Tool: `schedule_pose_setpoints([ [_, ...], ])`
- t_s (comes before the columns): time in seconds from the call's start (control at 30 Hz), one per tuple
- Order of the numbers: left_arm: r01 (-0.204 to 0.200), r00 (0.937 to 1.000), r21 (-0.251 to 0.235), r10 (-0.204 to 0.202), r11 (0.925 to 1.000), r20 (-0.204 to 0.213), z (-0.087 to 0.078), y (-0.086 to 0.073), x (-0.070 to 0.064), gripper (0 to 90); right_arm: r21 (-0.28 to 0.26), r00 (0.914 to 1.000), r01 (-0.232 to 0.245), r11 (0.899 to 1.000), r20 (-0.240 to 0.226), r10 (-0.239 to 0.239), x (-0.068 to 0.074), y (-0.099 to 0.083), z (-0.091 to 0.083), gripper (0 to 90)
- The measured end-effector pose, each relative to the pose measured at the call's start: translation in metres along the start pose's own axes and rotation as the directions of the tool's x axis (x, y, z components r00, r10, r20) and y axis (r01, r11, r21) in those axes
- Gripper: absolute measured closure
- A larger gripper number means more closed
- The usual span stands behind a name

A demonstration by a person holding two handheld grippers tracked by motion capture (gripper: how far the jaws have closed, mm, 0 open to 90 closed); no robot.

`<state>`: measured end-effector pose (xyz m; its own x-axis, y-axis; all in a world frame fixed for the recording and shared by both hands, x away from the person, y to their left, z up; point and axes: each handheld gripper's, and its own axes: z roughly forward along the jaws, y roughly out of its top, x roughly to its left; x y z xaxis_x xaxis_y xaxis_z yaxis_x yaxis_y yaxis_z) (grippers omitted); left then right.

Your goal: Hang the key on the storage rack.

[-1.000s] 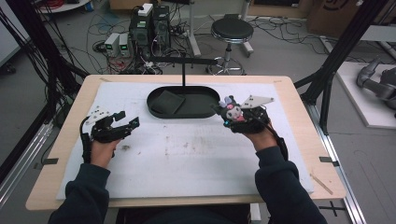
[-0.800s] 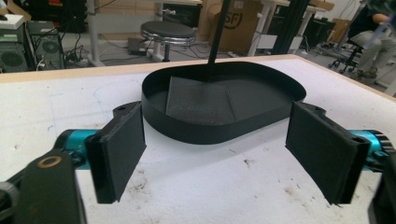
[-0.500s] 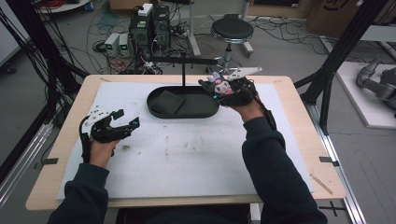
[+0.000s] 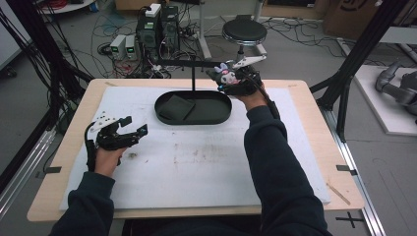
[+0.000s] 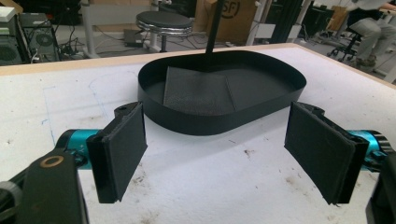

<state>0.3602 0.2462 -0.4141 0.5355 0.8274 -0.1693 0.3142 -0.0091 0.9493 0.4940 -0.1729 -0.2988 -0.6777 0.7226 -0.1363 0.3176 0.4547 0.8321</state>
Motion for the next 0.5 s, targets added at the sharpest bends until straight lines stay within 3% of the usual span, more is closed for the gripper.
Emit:
schedule_pose_setpoints([
  [0.3, 0.006, 1.0000, 0.002, -0.006, 1.0000, -0.003, 0.000, 0.000, 0.001, 20.6, -0.032, 0.9993, -0.028, 0.999, 0.024, 0.028, -0.010, 0.008, -0.002, 32.4],
  [0.5, 0.007, 1.0000, 0.003, -0.007, 1.0000, -0.006, 0.000, 0.000, 0.002, 20.7, -0.043, 0.9967, -0.033, 0.999, 0.072, 0.036, -0.016, 0.016, -0.005, 32.4],
])
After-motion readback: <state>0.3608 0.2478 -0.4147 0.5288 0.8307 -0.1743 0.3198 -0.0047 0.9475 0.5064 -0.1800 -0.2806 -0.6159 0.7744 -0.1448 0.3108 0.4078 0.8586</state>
